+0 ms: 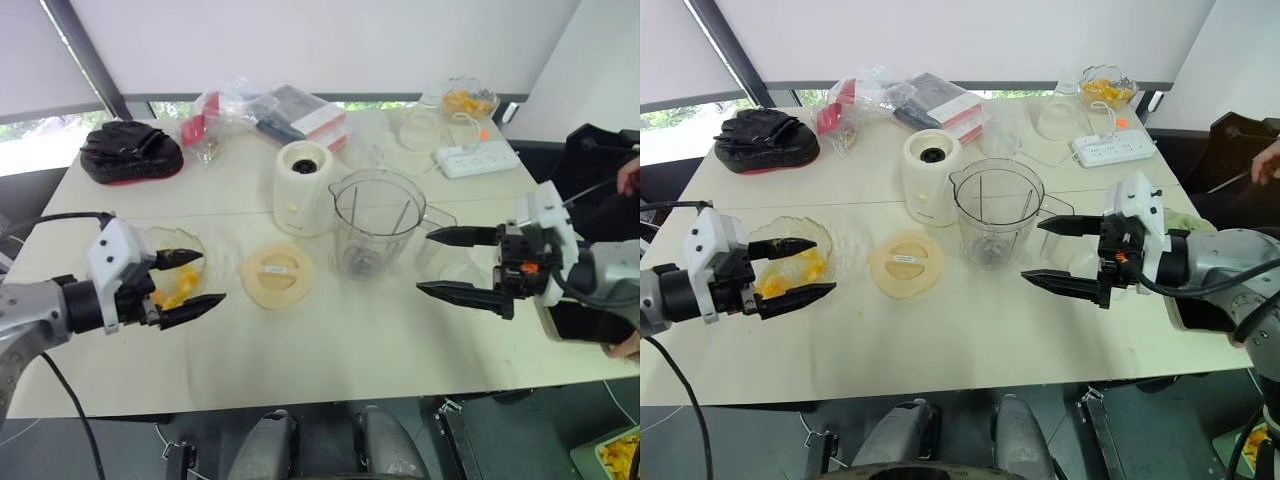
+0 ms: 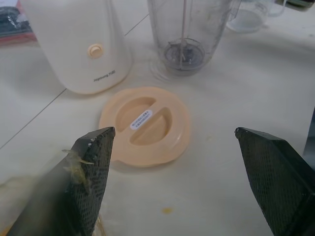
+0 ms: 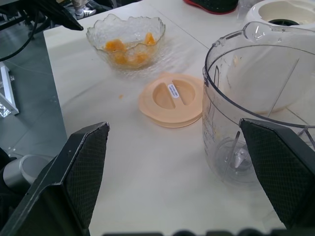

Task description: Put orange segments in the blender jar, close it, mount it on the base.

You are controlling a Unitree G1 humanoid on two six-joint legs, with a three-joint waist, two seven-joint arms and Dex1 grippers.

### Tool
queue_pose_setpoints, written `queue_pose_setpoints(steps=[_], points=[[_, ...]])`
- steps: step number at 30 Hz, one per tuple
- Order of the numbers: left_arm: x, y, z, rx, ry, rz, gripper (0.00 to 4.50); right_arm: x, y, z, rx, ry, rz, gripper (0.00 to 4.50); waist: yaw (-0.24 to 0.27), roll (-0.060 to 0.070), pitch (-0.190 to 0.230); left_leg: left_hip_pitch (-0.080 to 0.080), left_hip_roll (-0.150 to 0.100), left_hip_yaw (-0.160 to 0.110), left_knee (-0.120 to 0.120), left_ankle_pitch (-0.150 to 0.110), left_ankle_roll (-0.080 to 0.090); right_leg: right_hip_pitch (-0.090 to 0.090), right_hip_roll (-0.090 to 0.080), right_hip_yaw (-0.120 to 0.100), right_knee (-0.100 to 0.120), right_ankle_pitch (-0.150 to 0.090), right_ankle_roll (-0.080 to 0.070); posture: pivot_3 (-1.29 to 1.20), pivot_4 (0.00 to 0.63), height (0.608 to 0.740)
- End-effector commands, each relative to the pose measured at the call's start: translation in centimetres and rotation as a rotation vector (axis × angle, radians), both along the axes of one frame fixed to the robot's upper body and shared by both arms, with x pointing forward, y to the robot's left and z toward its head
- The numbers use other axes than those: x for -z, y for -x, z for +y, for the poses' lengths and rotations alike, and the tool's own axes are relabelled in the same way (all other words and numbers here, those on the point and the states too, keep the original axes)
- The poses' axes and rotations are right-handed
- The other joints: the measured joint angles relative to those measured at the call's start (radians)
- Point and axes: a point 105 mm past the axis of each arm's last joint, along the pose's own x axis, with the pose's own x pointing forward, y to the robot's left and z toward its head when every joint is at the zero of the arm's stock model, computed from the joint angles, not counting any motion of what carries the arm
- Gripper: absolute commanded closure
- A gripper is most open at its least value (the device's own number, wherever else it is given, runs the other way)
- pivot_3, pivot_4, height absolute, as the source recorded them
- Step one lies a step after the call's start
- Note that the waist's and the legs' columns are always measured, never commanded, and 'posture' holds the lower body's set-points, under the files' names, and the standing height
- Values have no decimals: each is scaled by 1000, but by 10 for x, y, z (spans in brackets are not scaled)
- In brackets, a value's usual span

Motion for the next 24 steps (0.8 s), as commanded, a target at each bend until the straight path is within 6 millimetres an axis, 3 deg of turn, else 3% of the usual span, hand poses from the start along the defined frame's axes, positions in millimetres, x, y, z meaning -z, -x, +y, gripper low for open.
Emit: queue_pose_setpoints(steps=[1,24], points=[[-4,5,-11,59,-20,-9,382,-12,3,5,-22,-6,-49,63,0,0,0,0,0,0,0,0,0,0,0,0,0,0,0,0,150,740],[-7,-2,-13,44,-16,2,382,-16,-3,9,-11,-25,-76,63,-1,0,1,0,0,0,0,0,0,0,0,0,0,0,0,0,150,740]])
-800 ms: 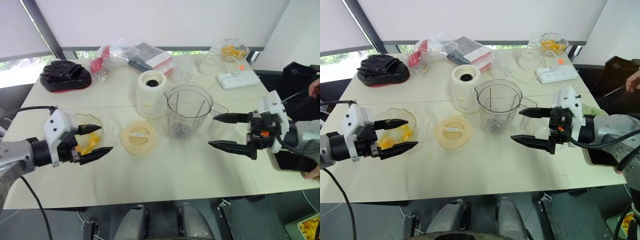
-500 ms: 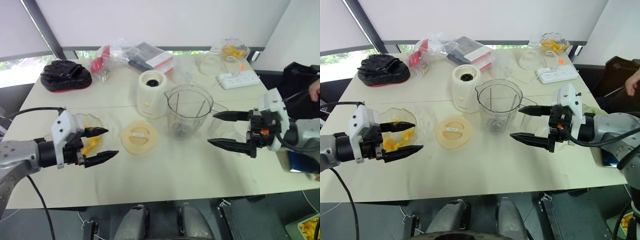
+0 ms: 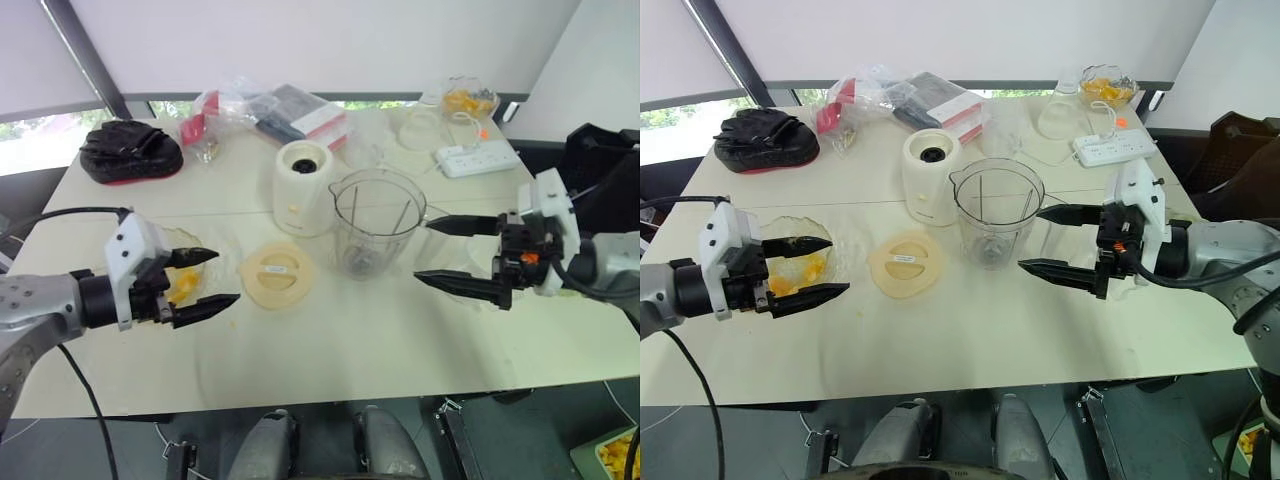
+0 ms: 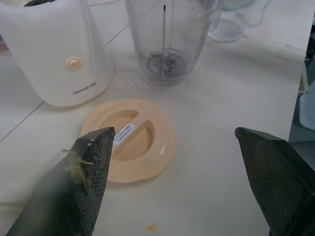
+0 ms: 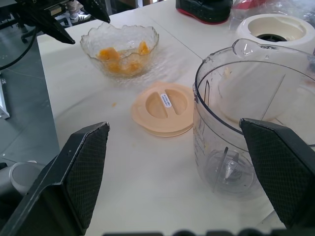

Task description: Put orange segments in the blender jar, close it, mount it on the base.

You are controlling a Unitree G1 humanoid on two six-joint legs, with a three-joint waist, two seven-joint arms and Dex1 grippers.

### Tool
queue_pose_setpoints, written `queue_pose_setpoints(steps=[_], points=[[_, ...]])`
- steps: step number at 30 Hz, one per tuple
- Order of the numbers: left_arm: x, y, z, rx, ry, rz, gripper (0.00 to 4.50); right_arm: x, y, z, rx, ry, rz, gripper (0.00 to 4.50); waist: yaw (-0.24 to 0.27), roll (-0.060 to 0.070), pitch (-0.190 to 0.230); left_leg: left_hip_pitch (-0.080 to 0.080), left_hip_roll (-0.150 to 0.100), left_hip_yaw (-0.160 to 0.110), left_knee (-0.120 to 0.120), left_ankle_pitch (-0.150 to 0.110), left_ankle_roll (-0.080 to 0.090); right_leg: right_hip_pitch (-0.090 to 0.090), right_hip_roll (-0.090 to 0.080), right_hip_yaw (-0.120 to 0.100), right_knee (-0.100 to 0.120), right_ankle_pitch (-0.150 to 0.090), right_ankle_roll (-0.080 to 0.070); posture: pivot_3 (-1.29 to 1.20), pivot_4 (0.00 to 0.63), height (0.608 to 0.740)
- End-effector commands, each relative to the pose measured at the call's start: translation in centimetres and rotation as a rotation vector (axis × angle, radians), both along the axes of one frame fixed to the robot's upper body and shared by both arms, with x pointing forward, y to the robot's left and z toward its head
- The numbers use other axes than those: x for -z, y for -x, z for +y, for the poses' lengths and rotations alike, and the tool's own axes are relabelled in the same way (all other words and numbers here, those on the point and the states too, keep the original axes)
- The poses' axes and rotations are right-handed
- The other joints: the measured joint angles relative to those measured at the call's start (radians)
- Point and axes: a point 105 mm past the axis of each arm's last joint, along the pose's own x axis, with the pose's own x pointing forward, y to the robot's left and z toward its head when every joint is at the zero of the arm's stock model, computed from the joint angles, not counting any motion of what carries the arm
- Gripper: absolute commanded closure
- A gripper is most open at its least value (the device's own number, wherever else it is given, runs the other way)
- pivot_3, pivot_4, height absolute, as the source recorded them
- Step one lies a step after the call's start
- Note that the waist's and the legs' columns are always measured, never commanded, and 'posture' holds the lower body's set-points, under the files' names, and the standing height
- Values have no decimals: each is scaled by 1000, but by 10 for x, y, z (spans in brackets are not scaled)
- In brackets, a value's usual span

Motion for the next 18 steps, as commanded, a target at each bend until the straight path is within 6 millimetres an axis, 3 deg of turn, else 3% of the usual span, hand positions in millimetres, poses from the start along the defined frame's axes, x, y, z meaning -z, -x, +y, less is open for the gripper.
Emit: queue_pose_setpoints(steps=[1,9,18], points=[[-4,0,2,4,-30,-15,382,-7,1,6,-24,-12,-46,63,0,0,0,0,0,0,0,0,0,0,0,0,0,0,0,0,150,740],[-6,-5,15,-7,-71,2,382,-4,0,12,-26,-36,-52,63,0,0,1,0,0,0,0,0,0,0,0,0,0,0,0,0,150,740],[-20,-37,85,-191,-214,161,382,6,-6,29,-30,-96,-79,63,-2,2,3,0,0,0,-1,0,0,-1,0,-1,0,0,0,0,150,740]])
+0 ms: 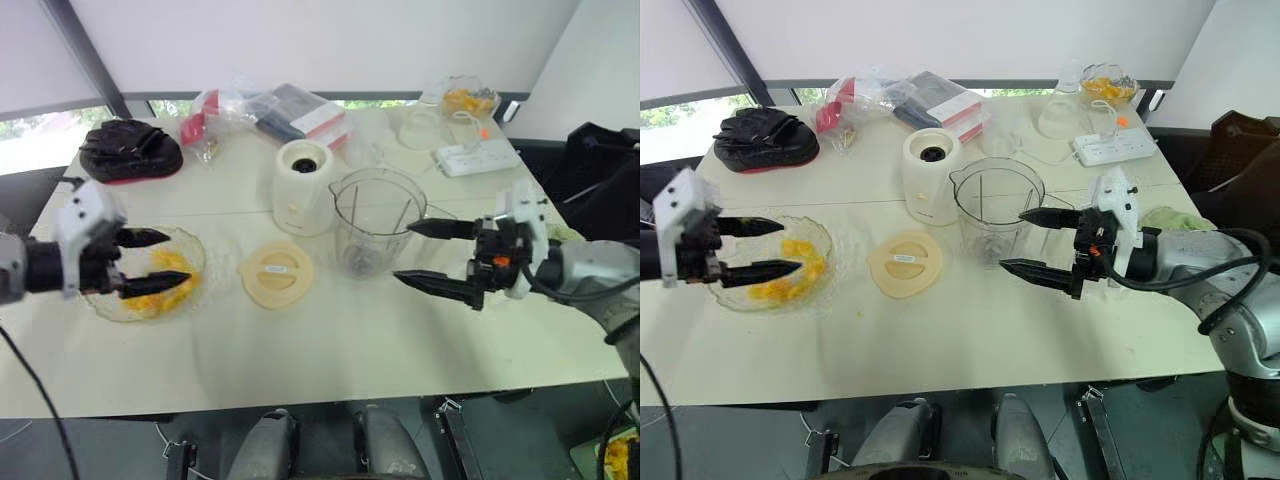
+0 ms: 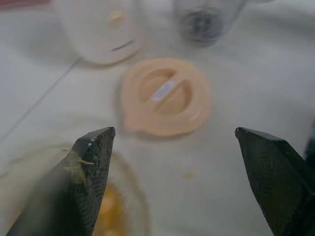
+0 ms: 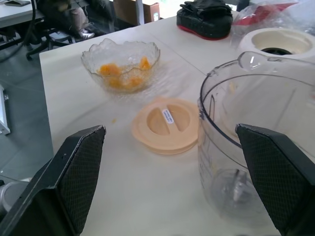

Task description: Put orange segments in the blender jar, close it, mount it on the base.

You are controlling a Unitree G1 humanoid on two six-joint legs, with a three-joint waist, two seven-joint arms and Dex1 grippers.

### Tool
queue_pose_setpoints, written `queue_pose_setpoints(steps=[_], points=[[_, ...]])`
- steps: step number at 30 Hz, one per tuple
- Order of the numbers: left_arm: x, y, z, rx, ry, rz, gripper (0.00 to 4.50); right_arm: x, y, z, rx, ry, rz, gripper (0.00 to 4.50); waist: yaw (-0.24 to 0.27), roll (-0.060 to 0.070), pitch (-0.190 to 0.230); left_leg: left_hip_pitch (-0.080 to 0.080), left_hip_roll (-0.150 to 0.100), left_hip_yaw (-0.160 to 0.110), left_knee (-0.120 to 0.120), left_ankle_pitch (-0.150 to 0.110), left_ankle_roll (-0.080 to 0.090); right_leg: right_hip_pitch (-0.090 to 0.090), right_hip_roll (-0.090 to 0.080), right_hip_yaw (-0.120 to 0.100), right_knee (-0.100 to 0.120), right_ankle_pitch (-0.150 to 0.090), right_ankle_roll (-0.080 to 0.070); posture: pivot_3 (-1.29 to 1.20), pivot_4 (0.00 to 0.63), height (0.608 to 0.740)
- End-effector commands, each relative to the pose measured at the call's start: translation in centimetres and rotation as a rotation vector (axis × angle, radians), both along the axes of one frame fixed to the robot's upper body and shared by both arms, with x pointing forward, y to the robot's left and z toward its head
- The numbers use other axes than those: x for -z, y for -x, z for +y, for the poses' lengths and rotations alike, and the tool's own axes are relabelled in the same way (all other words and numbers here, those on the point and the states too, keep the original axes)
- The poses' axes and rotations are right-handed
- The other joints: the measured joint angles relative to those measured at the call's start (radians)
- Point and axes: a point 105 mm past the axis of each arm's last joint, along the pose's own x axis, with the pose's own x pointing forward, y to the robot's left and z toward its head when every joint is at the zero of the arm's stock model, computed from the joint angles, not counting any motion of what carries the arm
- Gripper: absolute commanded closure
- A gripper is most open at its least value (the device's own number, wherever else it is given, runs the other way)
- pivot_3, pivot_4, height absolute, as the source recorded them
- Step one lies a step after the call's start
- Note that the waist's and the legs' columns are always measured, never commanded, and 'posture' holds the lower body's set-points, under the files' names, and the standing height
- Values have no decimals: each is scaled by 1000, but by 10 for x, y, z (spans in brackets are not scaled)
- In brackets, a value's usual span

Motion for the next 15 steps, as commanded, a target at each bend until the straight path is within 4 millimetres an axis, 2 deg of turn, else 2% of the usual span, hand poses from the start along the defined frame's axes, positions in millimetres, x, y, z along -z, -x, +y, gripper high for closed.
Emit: queue_pose_setpoints(steps=[1,4,8,15], points=[[-1,-13,27,-97,-30,74,382,-6,1,11,-15,-23,-77,63,0,0,1,0,0,0,0,0,0,0,0,0,0,0,0,0,150,740],[5,-23,42,-169,-80,116,382,-3,1,15,-14,-35,-88,63,-1,1,1,-1,0,0,-1,0,0,-2,0,-1,1,0,0,0,150,740],[5,-48,54,-395,-53,138,382,2,3,17,-14,-40,-88,63,2,0,1,-4,0,-1,0,0,0,-5,0,-1,2,0,0,0,150,740],[10,-50,76,-659,-119,269,382,5,-2,24,-56,-33,-80,63,-10,-3,1,-17,-1,0,3,5,-8,-19,0,-1,8,0,1,0,150,740]])
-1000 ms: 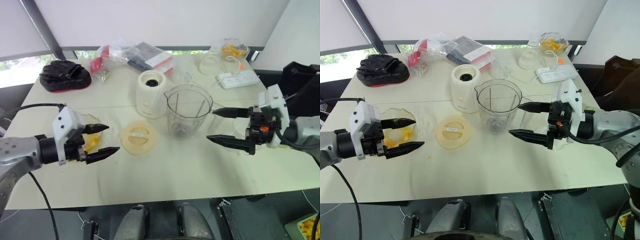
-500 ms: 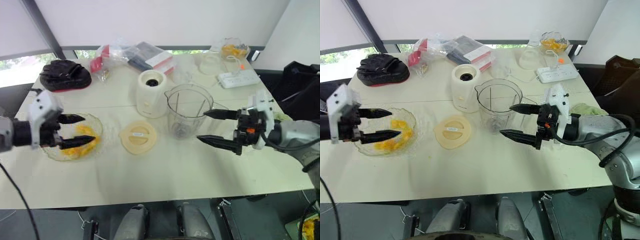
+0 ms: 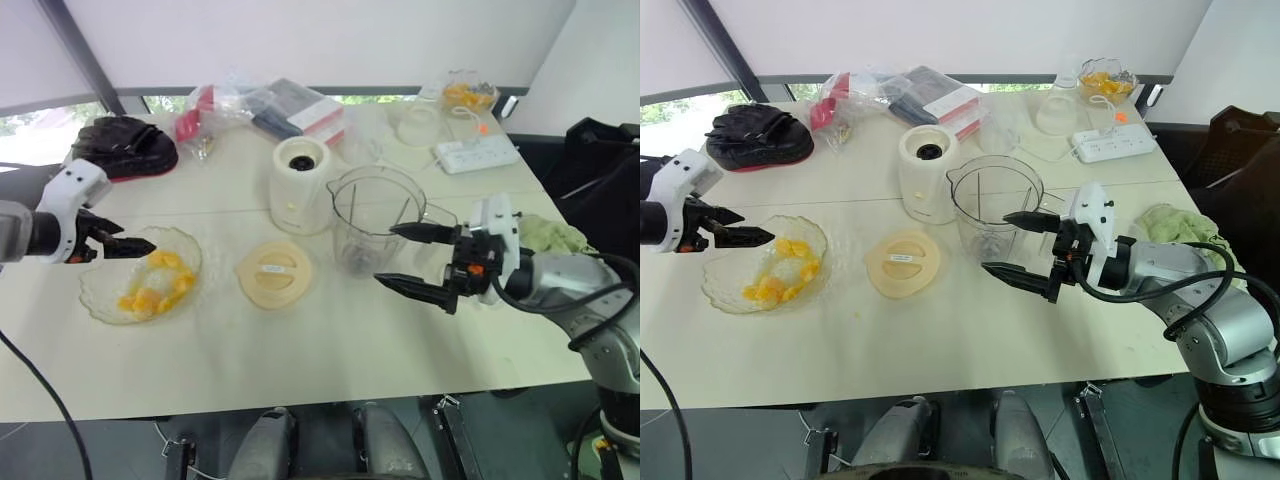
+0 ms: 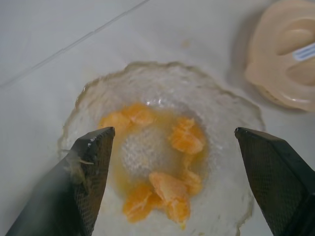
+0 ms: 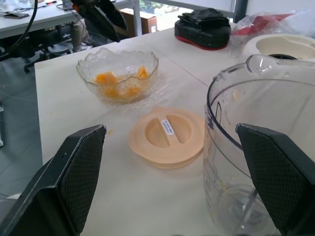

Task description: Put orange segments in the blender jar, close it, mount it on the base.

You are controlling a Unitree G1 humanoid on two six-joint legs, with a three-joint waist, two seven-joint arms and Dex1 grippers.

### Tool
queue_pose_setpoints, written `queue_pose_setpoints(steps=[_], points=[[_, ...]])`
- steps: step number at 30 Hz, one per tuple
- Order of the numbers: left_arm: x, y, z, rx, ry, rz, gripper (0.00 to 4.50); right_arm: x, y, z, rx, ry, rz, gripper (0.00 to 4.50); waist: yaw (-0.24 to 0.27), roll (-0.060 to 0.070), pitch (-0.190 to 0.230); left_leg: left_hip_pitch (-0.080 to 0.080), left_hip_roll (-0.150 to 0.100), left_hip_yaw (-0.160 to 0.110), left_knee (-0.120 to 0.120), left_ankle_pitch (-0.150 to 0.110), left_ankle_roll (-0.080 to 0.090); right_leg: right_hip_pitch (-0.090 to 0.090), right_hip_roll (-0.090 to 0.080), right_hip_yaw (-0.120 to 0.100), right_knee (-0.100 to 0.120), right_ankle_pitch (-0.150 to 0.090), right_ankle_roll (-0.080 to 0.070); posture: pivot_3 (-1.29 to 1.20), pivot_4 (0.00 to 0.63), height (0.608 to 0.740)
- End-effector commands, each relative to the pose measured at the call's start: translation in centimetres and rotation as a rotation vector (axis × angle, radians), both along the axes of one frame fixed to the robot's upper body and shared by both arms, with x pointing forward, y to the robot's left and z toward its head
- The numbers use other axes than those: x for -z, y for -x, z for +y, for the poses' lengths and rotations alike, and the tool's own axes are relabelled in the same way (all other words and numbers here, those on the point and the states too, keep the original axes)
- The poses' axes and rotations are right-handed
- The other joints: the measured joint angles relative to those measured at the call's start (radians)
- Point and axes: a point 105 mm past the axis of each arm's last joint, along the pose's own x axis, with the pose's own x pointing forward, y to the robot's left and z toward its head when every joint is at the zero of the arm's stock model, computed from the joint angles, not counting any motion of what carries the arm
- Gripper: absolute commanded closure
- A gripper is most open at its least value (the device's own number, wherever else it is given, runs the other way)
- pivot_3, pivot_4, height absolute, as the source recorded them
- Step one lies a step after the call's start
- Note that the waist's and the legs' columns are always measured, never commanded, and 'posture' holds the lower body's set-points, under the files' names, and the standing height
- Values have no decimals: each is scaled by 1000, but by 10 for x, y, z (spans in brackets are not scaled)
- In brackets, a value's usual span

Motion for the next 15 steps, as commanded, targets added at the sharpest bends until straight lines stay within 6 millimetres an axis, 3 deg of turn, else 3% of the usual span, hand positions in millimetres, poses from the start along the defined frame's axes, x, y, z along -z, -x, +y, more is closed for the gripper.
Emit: queue_pose_setpoints(steps=[1,3,6,10,15], points=[[-7,2,22,-183,-75,41,382,-5,-1,8,-45,12,-50,63,0,0,0,0,0,0,0,0,0,-1,0,0,1,0,0,0,150,740],[-2,9,35,-298,-125,113,382,-5,-3,11,-66,10,-45,63,0,0,0,0,0,0,0,1,-1,-1,1,0,2,0,0,0,150,740],[2,21,39,-383,-142,210,382,-4,-3,16,-105,11,-31,63,1,0,0,0,0,0,1,1,-1,-1,0,0,4,0,0,0,150,740],[15,28,31,-401,-105,320,382,0,-4,19,-119,18,-22,63,5,-4,0,0,0,0,2,1,-2,-1,0,0,5,0,0,0,150,740],[35,23,21,-386,-94,356,382,0,-4,22,-128,15,-21,63,8,-4,0,0,0,-1,5,1,-2,-2,0,0,8,0,0,0,150,740]])
